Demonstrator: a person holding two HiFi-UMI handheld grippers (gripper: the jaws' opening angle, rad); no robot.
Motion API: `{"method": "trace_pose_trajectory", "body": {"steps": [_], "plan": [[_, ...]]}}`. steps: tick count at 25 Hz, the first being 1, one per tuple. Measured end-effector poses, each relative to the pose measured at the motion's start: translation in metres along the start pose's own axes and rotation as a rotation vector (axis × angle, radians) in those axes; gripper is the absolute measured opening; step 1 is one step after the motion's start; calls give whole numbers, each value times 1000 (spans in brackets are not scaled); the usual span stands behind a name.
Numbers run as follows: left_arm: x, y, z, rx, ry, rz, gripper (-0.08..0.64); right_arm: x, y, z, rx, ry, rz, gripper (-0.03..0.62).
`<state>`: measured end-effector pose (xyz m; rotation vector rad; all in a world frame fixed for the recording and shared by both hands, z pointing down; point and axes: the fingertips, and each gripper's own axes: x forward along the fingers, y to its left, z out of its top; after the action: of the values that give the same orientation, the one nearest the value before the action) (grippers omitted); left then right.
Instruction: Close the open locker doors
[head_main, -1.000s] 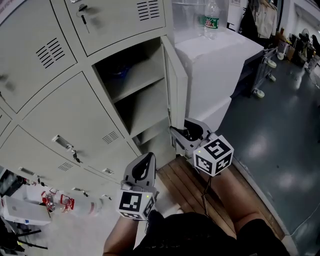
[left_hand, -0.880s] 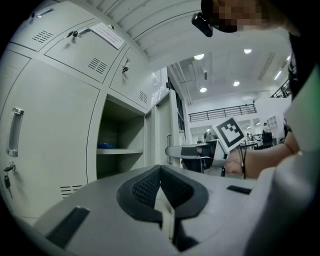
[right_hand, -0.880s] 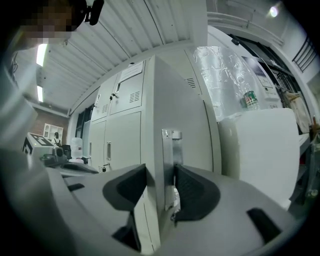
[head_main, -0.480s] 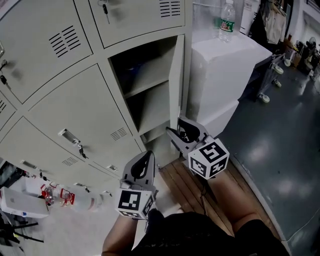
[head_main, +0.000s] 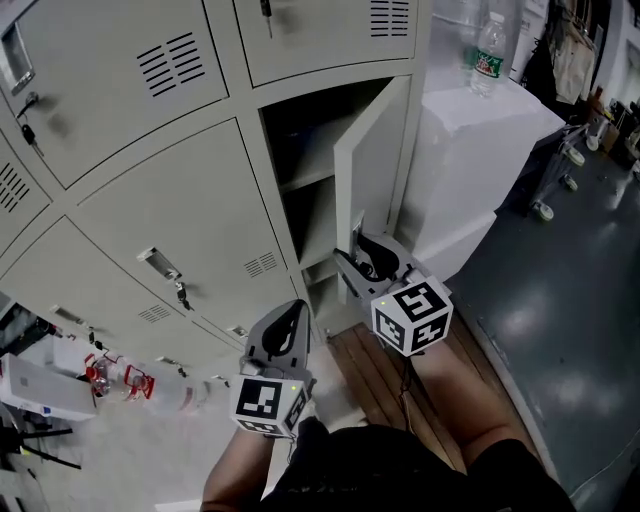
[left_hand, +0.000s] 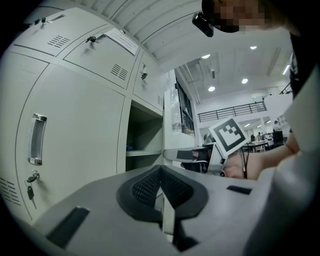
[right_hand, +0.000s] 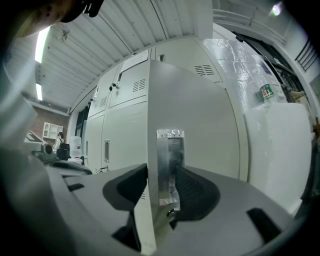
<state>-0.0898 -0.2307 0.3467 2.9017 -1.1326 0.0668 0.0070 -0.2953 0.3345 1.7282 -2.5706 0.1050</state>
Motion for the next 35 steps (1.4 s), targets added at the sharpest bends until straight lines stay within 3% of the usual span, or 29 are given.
{"method": "trace_pose_trajectory", "body": {"steps": [7, 17, 35], "plan": [[-5, 23, 3, 7, 2, 27, 5, 28, 8, 2, -19, -2, -50, 169], [-5, 48, -2, -3, 22, 34, 5, 64, 17, 4, -51, 5, -39, 118], [5, 84, -3, 9, 40, 50, 5, 115, 12, 7, -30, -15, -33, 115]]}}
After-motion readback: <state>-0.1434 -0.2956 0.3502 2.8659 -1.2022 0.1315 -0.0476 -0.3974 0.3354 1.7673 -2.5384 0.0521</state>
